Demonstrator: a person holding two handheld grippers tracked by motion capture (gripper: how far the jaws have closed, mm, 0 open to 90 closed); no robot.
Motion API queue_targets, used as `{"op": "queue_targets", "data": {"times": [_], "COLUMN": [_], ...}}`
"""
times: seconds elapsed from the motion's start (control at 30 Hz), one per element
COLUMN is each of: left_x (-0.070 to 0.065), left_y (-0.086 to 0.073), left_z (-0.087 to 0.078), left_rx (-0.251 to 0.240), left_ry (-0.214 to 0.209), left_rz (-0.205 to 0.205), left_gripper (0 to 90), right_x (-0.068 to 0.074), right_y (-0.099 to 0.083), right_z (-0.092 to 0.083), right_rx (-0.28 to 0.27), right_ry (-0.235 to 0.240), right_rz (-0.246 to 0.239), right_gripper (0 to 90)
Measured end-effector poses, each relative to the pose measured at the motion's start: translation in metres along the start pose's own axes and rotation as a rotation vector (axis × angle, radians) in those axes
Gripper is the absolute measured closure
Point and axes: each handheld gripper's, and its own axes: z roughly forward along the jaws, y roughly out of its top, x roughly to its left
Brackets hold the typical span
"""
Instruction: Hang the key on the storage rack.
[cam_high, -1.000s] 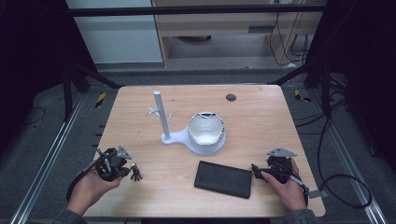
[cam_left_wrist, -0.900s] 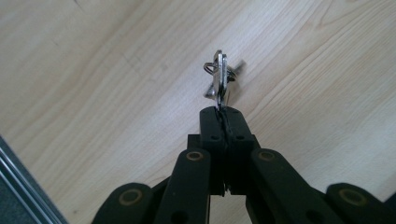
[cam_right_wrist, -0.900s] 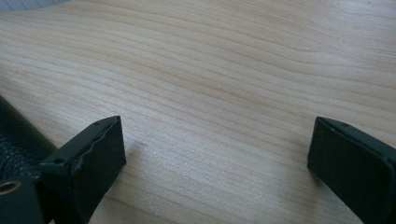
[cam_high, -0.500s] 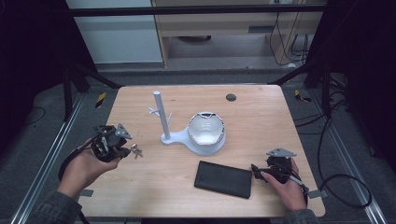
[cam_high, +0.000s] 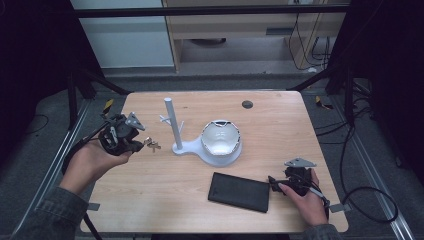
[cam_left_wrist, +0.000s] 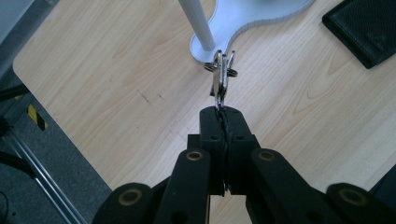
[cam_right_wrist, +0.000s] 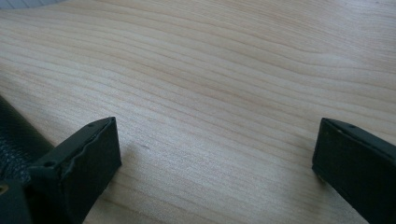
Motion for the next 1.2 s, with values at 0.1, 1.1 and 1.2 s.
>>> {"op": "queue_targets", "data": {"times": [0.1,1.1,1.2], "left_x": [0.000,0.010,0.010], "left_y": [0.005,0.046,0.049], "left_z": [-0.002,-0.005,-0.006], "left_rx": [0.004,0.041,0.040], "left_ry": [-0.006,0.030,0.029], "left_rz": [0.008,0.021,0.020], "left_gripper": [88.3,88.3,88.3], "right_x": [0.001,0.001,0.001], "right_y": [0.001,0.001,0.001], "right_z": [0.000,0.001,0.001], "right_rx": [0.003,0.002,0.002], "right_ry": [0.000,0.000,0.000], "right_rz": [0.005,0.006,0.005], "right_gripper": [0.4,0.4,0.4]}}
